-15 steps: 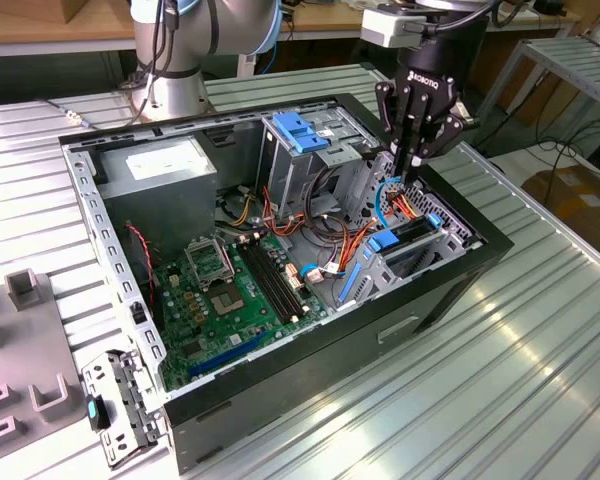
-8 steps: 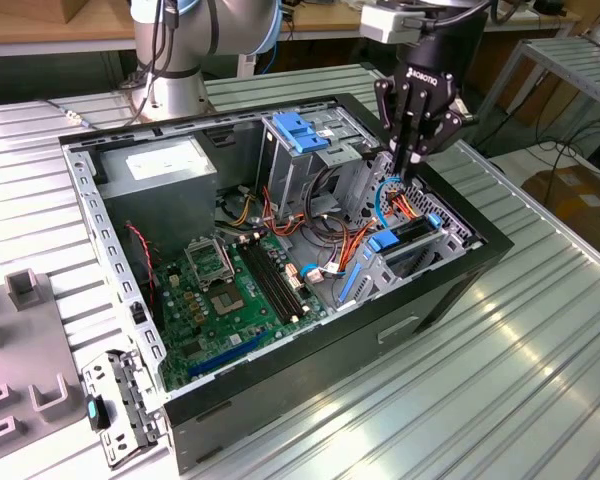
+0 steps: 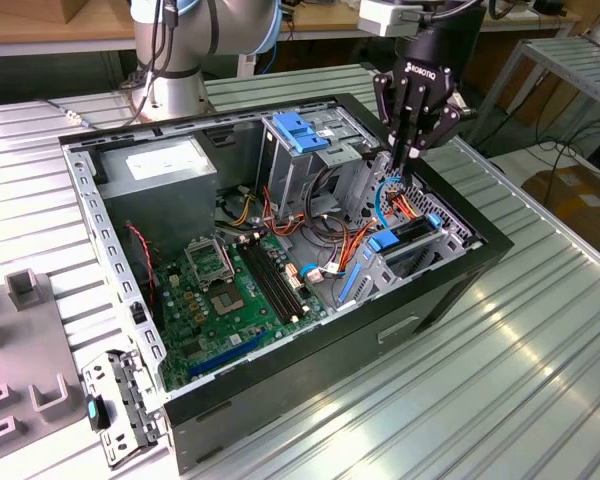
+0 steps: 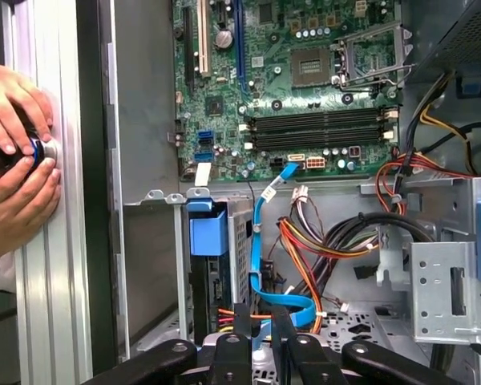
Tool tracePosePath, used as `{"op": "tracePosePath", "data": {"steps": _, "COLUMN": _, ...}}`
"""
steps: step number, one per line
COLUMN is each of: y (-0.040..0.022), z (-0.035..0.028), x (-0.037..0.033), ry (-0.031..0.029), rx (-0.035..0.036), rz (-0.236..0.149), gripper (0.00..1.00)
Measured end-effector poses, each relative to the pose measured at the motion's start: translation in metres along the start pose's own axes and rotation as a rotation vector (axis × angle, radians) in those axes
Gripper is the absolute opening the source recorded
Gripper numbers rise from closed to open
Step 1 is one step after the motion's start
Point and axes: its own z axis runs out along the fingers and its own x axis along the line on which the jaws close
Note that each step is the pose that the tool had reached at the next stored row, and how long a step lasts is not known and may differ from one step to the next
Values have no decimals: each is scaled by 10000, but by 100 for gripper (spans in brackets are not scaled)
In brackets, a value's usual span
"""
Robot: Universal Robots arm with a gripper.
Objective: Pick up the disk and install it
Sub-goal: 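Insert the second disk wire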
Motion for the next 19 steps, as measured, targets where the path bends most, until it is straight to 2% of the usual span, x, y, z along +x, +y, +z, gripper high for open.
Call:
{"op": "tracePosePath", "data": {"steps": 1, "y": -13, "z": 3, "x": -4, "ry": 16, "rx": -12, "rz": 25, "gripper": 25}}
{"op": "tracePosePath", "data": {"steps": 2, "y": -15, "z": 8, "x": -6, "ry": 59, "rx": -12, "rz": 35, "gripper": 25}}
{"op": "tracePosePath", "data": {"steps": 4, "y": -16, "z": 19, "x": -9, "ry": 194, "rx": -6, "rz": 36, "gripper": 25}}
{"op": "tracePosePath", "data": {"steps": 5, "y": -16, "z": 20, "x": -9, "ry": 223, "rx": -4, "rz": 37, "gripper": 25}}
{"op": "tracePosePath", "data": {"steps": 8, "y": -16, "z": 24, "x": -10, "ry": 249, "rx": -2, "rz": 36, "gripper": 25}}
{"op": "tracePosePath", "data": {"steps": 10, "y": -15, "z": 44, "x": -15, "ry": 345, "rx": 3, "rz": 37, "gripper": 25}}
{"op": "tracePosePath", "data": {"steps": 12, "y": -15, "z": 76, "x": -23, "ry": 467, "rx": 10, "rz": 37, "gripper": 25}}
{"op": "tracePosePath", "data": {"steps": 14, "y": -15, "z": 91, "x": -27, "ry": 548, "rx": 14, "rz": 37, "gripper": 25}}
{"op": "tracePosePath", "data": {"steps": 16, "y": -14, "z": 108, "x": -32, "ry": 680, "rx": 22, "rz": 37, "gripper": 25}}
{"op": "tracePosePath", "data": {"steps": 19, "y": -14, "z": 123, "x": -35, "ry": 783, "rx": 28, "rz": 37, "gripper": 23}}
